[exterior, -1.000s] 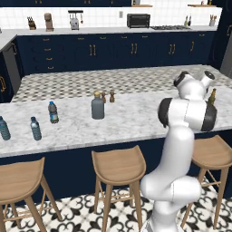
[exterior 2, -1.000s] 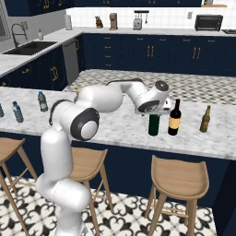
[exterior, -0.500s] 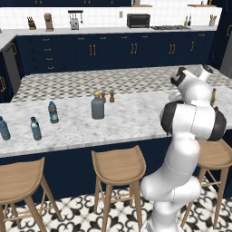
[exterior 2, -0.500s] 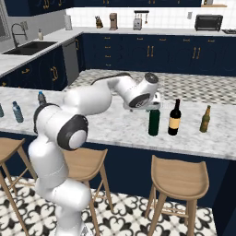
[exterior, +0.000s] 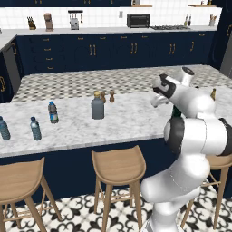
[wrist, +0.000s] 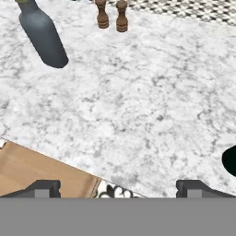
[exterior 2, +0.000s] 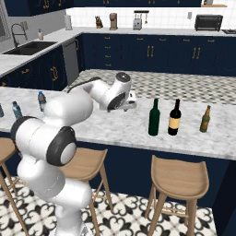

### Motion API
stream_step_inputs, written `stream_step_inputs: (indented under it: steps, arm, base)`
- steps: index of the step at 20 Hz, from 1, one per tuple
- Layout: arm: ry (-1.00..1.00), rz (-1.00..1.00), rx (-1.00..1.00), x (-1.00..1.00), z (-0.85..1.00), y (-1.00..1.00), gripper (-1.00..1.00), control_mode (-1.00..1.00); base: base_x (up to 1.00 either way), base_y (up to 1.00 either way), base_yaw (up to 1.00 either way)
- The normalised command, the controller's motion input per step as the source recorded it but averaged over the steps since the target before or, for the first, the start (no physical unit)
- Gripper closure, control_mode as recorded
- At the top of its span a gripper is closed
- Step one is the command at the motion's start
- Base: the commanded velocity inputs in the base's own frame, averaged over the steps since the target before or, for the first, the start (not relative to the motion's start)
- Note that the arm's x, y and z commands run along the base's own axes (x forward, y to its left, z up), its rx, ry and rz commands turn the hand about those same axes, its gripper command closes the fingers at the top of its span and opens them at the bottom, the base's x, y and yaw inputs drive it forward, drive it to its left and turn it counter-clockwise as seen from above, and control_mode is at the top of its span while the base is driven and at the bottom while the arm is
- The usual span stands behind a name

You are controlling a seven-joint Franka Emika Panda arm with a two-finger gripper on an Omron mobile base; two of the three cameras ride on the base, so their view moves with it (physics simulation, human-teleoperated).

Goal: Move the plastic bottles in the middle to the plastics group, and the glass bottles in the middle to the glass group.

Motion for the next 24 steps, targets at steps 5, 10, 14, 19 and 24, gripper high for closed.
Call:
stream_step_inputs:
  steps: [5,10,14,19,24]
  arm:
    - [-0.09,0.0,0.0,0.0,0.0,1.0,-1.0,-1.0]
    - [-0.04,0.0,-0.01,0.0,0.0,1.0,-1.0,-1.0]
    - [-0.02,0.0,-0.01,0.0,0.08,1.0,-1.0,-1.0]
    - [-0.01,-0.02,-0.04,0.07,0.33,1.0,-1.0,-1.0]
    - [-0.01,-0.04,-0.06,0.21,0.2,0.84,-1.0,-1.0]
  base:
    - [0.0,0.0,0.0]
    - [0.0,0.0,0.0]
    - [0.0,0.0,0.0]
    - [0.0,0.0,0.0]
    - [0.0,0.0,0.0]
